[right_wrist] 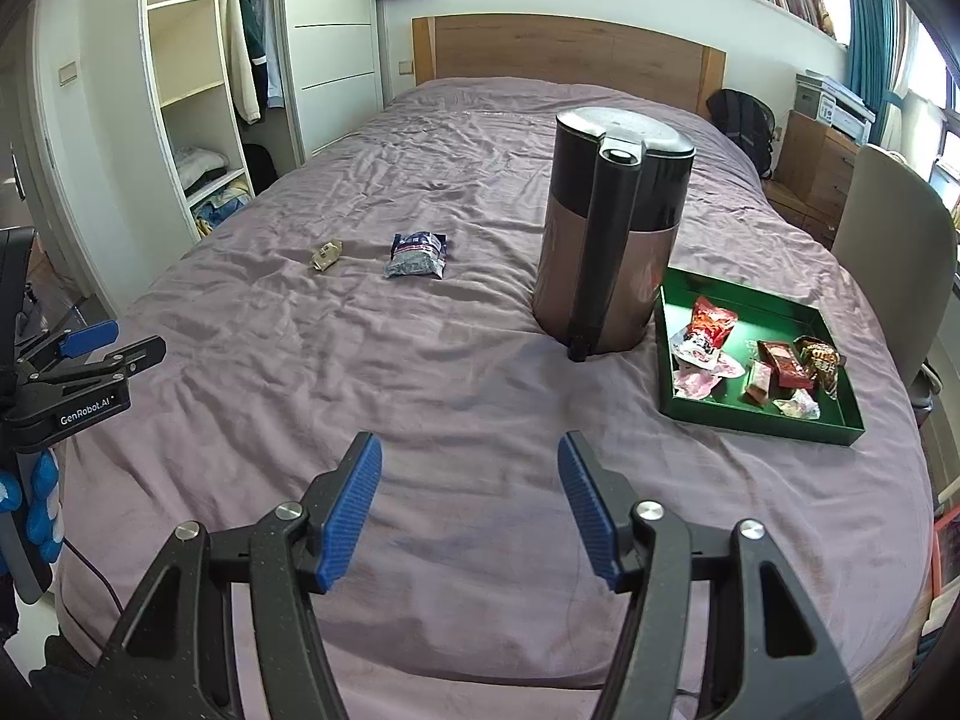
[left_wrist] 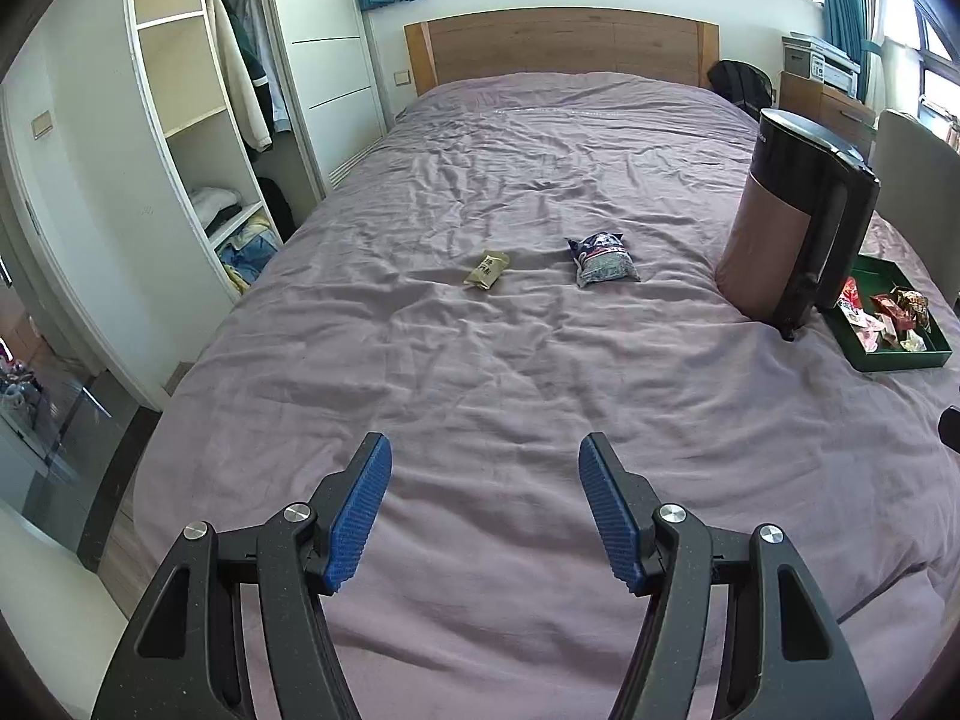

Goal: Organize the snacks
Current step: 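Withdraw both tools from the tray toward the blue bag and beige bar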

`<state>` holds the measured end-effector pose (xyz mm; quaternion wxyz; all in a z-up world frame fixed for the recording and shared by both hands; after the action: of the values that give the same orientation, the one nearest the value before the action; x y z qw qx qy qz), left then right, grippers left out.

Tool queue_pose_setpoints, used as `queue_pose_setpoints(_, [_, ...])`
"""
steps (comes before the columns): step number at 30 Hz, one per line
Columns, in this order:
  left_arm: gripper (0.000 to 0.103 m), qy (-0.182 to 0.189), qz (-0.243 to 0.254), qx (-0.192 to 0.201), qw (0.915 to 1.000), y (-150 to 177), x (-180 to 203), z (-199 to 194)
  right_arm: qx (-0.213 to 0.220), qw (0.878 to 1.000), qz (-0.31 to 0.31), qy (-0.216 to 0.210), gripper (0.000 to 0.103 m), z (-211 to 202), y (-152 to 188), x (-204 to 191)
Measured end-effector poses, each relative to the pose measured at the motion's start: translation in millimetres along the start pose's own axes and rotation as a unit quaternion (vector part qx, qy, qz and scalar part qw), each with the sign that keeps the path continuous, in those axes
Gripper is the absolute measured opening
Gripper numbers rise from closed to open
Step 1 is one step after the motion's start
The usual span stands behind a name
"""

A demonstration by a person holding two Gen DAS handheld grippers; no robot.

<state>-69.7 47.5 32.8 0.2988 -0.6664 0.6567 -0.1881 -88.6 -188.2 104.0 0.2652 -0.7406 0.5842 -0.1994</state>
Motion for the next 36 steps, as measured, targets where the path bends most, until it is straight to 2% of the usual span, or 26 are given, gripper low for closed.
queue_pose_setpoints(6, [0.059,-0.027,0.008,-0.001,0.9996,-4.2,-10.6,-7.7,0.015,1.000,0.003,-0.019,0.103,-0.8,-5.0,-3.6])
queue_pose_setpoints(16, [0.059,-0.021,-0.006,-0.024,0.9995,-4.5,-15.3,12.1,0.002,1.000,-0.004,-0.023,0.103,13.0,-12.4,-9.8])
queue_pose_setpoints(24, [0.059,-0.011,-0.068,-0.055,0.9961,-6.4,-47.1,43.6,-0.022,0.998,-0.032,-0.040,0.103,51.5,-32.4,-37.4])
queue_pose_setpoints(36, [0.059,-0.038,-0.120,-0.083,0.9886,-27.3,-101.9,122.0,-0.074,0.995,-0.044,-0.051,0.103,127.0,-56.1,-66.3])
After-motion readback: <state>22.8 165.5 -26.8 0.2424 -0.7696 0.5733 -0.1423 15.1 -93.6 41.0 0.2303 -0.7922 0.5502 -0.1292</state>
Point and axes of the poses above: each gripper's, at about its wrist camera, not at the fingertips, and z roughly the way its jaws point, x to its right, y to its underside, the point moved 2 cm from there along z, roughly the way its jaws point, and after that the axes turned 4 degrees about -x, right-handed, at the moved point
